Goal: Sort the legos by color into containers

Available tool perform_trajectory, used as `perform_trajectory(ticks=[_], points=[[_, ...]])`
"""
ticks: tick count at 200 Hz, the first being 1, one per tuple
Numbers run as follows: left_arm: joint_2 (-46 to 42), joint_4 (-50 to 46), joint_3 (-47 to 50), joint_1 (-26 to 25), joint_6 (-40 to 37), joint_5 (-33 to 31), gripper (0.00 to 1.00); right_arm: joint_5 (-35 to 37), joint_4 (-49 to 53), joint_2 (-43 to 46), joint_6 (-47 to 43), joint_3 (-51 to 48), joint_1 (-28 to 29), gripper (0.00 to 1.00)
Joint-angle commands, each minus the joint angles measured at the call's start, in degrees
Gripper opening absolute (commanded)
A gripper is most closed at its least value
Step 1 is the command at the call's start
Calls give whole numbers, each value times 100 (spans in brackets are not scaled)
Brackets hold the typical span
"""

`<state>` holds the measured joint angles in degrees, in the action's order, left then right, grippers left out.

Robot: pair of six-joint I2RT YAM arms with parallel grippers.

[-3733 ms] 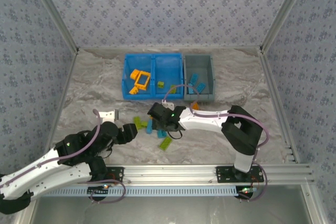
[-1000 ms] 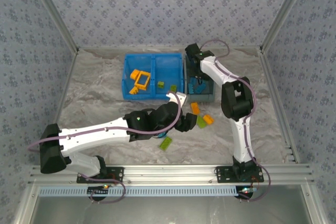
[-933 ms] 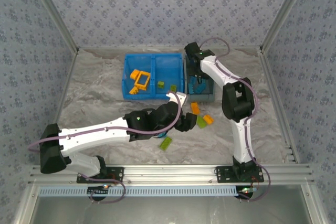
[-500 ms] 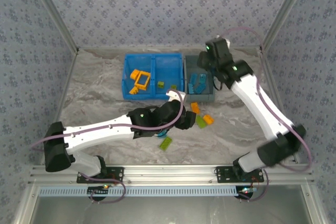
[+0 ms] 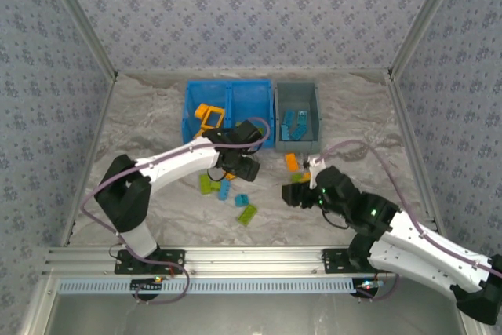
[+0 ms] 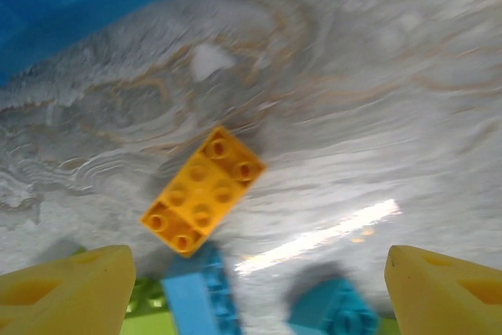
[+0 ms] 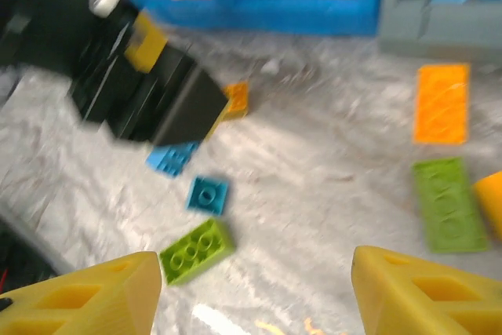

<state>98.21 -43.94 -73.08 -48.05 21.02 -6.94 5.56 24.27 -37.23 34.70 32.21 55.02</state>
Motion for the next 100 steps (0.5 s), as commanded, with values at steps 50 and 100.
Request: perform_trajectory(ticks=[50, 100], points=[[1077, -554, -654, 368, -1319, 80, 84, 797, -648, -5, 544, -154, 1125, 70], [1443, -451, -629, 401, -1399, 131, 77, 815, -634, -214, 490, 9, 1127, 70]])
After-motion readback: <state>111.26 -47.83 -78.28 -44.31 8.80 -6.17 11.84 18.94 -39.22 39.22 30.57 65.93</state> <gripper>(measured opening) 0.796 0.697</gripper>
